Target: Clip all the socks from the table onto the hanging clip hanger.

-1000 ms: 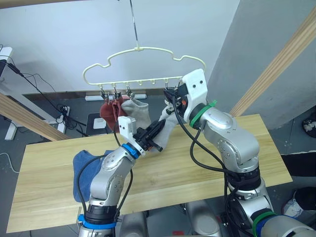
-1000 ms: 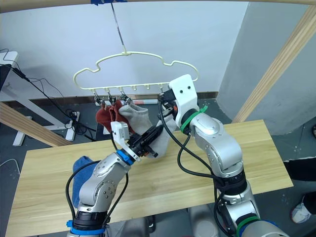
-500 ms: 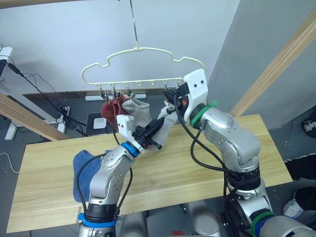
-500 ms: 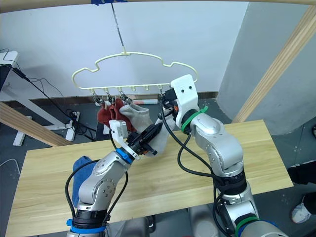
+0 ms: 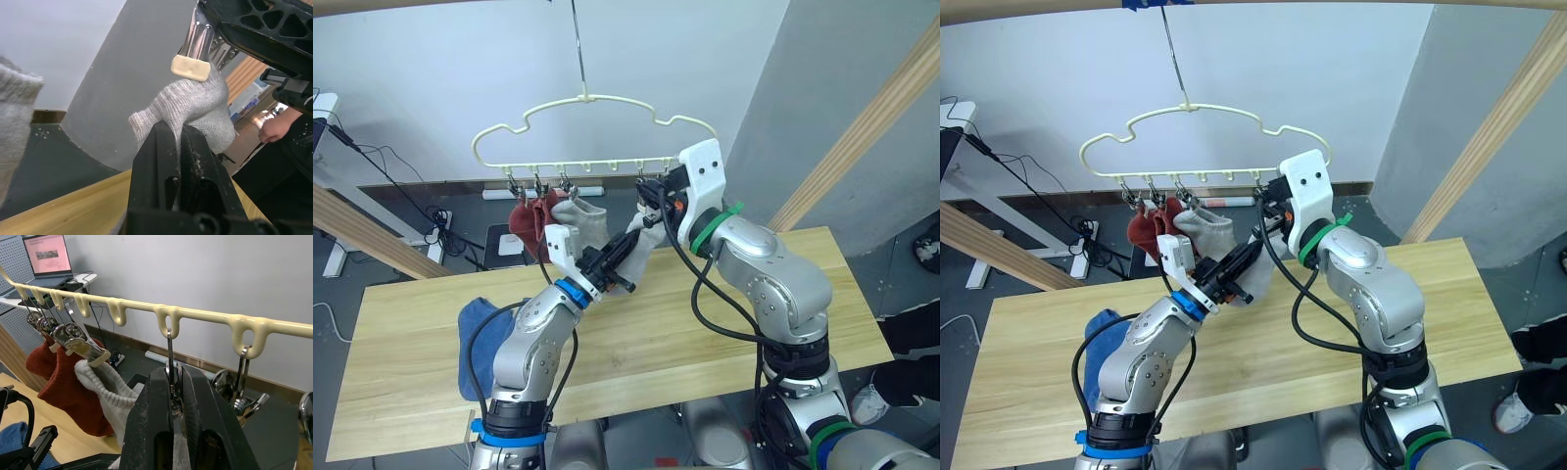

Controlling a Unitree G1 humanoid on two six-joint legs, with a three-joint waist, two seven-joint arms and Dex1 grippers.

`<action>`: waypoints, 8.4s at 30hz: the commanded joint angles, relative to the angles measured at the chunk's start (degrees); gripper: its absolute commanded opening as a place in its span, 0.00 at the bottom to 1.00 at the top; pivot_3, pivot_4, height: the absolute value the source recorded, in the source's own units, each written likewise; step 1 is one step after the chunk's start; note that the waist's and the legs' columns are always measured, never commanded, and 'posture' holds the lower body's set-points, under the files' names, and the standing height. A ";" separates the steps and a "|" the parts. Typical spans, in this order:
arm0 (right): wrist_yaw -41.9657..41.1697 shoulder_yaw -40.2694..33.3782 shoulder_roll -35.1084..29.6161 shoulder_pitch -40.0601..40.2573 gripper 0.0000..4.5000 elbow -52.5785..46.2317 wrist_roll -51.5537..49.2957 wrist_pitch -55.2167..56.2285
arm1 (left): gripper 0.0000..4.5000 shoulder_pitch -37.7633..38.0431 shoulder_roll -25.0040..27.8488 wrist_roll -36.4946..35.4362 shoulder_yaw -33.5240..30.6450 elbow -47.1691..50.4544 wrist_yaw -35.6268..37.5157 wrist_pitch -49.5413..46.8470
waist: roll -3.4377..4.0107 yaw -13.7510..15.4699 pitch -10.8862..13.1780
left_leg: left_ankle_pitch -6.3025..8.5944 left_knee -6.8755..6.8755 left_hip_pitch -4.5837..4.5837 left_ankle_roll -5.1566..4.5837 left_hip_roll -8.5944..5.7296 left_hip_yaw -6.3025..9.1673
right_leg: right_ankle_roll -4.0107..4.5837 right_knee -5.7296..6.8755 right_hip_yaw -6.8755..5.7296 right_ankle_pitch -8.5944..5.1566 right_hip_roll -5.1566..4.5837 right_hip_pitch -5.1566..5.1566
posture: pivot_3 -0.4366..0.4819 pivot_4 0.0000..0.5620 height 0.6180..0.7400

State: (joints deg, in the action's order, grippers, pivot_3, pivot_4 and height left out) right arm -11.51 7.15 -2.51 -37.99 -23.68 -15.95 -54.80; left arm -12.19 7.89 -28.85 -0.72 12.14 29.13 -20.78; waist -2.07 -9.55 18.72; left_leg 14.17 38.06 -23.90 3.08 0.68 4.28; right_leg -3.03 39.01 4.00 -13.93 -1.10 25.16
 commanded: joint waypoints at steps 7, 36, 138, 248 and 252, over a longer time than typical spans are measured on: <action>-0.96 -0.71 -1.07 0.63 0.88 -2.82 -1.79 -0.43 | 0.00 -2.10 0.21 -0.20 -0.76 -0.90 0.37 1.33 | 0.00 0.00 0.00 | 0.00 -0.01 0.00 0.00 0.00 0.00 | 0.00 -0.01 0.00 0.00 0.01 0.01 | 0.22 0.48 1.00; -12.43 1.40 -19.40 8.91 1.00 -14.91 -5.67 7.67 | 0.72 4.20 21.06 1.94 -1.50 7.35 16.39 4.44 | -0.02 0.17 -0.02 | -0.03 -0.05 0.01 -0.02 0.02 0.00 | -0.01 -0.05 0.01 -0.01 0.02 0.01 | 0.23 0.44 1.00; 6.04 0.02 1.57 7.49 0.65 -5.97 10.77 4.95 | 0.74 -3.30 29.49 -2.10 -4.19 12.58 19.76 -2.44 | -0.05 1.14 -1.69 | -0.09 -0.01 0.05 0.02 0.03 0.01 | 0.06 0.08 -0.01 0.04 0.02 0.03 | 0.26 0.39 1.00; 5.29 0.26 3.29 2.87 0.00 2.36 11.00 13.48 | 0.99 16.56 13.16 25.49 -2.60 -15.27 -10.89 3.03 | 0.02 1.05 -2.53 | -0.16 -0.03 0.13 -0.12 0.03 -0.01 | 0.09 0.07 -0.01 0.07 0.02 -0.03 | 0.24 0.45 1.00; 5.30 0.51 3.20 2.89 0.00 2.14 11.19 13.50 | 0.82 16.47 12.58 24.10 -3.78 -15.94 -10.90 0.50 | 0.05 0.89 -2.59 | -0.16 -0.03 0.15 -0.12 0.03 0.00 | 0.09 0.07 -0.01 0.07 0.01 -0.04 | 0.24 0.45 1.00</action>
State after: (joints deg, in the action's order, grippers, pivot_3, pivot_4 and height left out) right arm -6.16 7.27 0.49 -34.36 -18.51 -4.61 -41.90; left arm 3.05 20.47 -4.68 -3.94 -2.08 18.37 -18.25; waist -2.02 -8.66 16.13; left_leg 14.01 38.03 -23.73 2.96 0.72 4.27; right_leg -2.94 39.08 3.99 -13.86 -1.09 25.11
